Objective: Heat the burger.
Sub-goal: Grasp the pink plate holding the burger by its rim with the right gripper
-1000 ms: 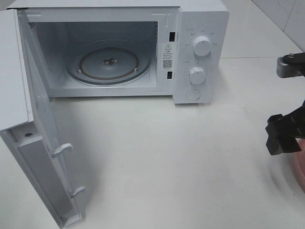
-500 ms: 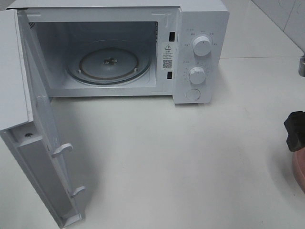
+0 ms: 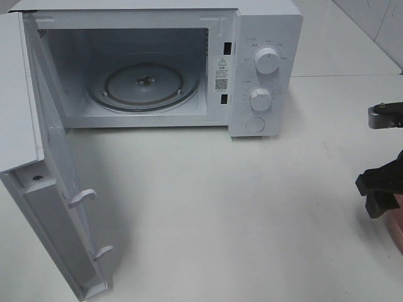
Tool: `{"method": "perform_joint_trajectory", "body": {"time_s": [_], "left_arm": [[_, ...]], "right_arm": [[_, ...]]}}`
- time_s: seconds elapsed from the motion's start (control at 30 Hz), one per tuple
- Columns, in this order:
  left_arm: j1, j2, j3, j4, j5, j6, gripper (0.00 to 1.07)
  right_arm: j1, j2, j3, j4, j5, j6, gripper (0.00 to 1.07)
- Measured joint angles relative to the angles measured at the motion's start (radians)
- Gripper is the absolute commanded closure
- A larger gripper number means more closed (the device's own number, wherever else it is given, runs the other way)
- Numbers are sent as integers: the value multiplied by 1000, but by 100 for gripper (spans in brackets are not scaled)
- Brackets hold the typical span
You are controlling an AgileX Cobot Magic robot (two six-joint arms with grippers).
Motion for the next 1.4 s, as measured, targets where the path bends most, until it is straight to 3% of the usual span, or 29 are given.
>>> {"method": "perform_joint_trajectory", "body": {"time_s": [0.73, 1.0, 1.07, 1.17, 1.23, 1.33, 1.4], "left_arm": [[0, 0, 0, 0, 0, 0, 7], [0, 0, 0, 0, 0, 0, 7], [0, 0, 0, 0, 0, 0, 7], [0, 0, 0, 0, 0, 0, 7], [0, 0, 0, 0, 0, 0, 7], [0, 0, 0, 0, 0, 0, 7], [0, 0, 0, 0, 0, 0, 7]], "right_arm": [[-20, 177, 11, -3, -112, 5, 31], [-20, 205, 11, -8, -114, 13, 42], [-20, 207, 11, -27, -114, 53, 66], [-20, 210, 11, -58, -110, 83, 73], [-20, 210, 11, -86, -102, 112, 98], [-20, 209, 9, -90, -96, 121, 107], [-20, 207, 9, -98, -90, 121, 107]]}}
